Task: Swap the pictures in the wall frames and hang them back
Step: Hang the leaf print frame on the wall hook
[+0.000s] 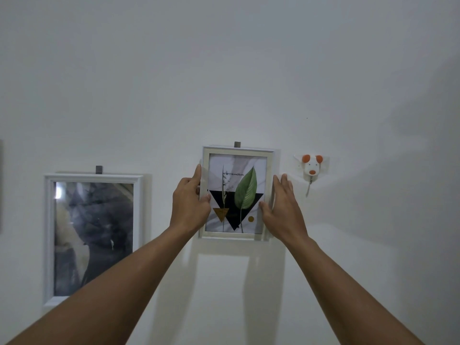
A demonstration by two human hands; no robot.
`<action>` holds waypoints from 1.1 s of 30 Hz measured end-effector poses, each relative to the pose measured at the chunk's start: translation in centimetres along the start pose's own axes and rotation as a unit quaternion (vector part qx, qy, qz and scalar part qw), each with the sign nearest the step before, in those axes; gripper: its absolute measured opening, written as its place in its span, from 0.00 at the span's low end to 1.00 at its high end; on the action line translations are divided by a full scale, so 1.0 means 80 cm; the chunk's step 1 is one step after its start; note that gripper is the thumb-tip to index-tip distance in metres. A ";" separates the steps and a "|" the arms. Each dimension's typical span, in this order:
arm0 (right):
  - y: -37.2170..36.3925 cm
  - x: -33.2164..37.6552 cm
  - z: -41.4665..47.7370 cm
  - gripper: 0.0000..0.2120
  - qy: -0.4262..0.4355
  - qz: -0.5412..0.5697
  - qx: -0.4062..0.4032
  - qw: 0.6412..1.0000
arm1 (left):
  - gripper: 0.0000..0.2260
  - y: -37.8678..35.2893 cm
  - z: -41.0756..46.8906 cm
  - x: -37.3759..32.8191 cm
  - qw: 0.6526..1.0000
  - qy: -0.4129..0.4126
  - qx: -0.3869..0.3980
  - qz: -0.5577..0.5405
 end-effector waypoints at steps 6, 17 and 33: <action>-0.001 0.000 0.000 0.32 -0.001 0.008 -0.003 1.000 | 0.34 -0.001 0.001 -0.002 1.000 0.007 0.006 -0.003; 0.000 0.001 0.001 0.31 -0.008 0.020 -0.002 1.000 | 0.33 0.000 -0.001 -0.006 1.000 0.008 0.008 0.009; 0.027 -0.003 -0.011 0.35 -0.014 -0.019 0.015 1.000 | 0.33 0.023 -0.026 -0.009 0.997 0.064 -0.028 0.014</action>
Point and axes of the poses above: each hand's wrist, its own z-axis towards the middle knuckle, its own y-axis out of the back of the hand, x = y × z, the point moved 6 cm from there along z, towards the middle knuckle, and after that the axes turned 2 degrees about y, right-handed, at the moved point
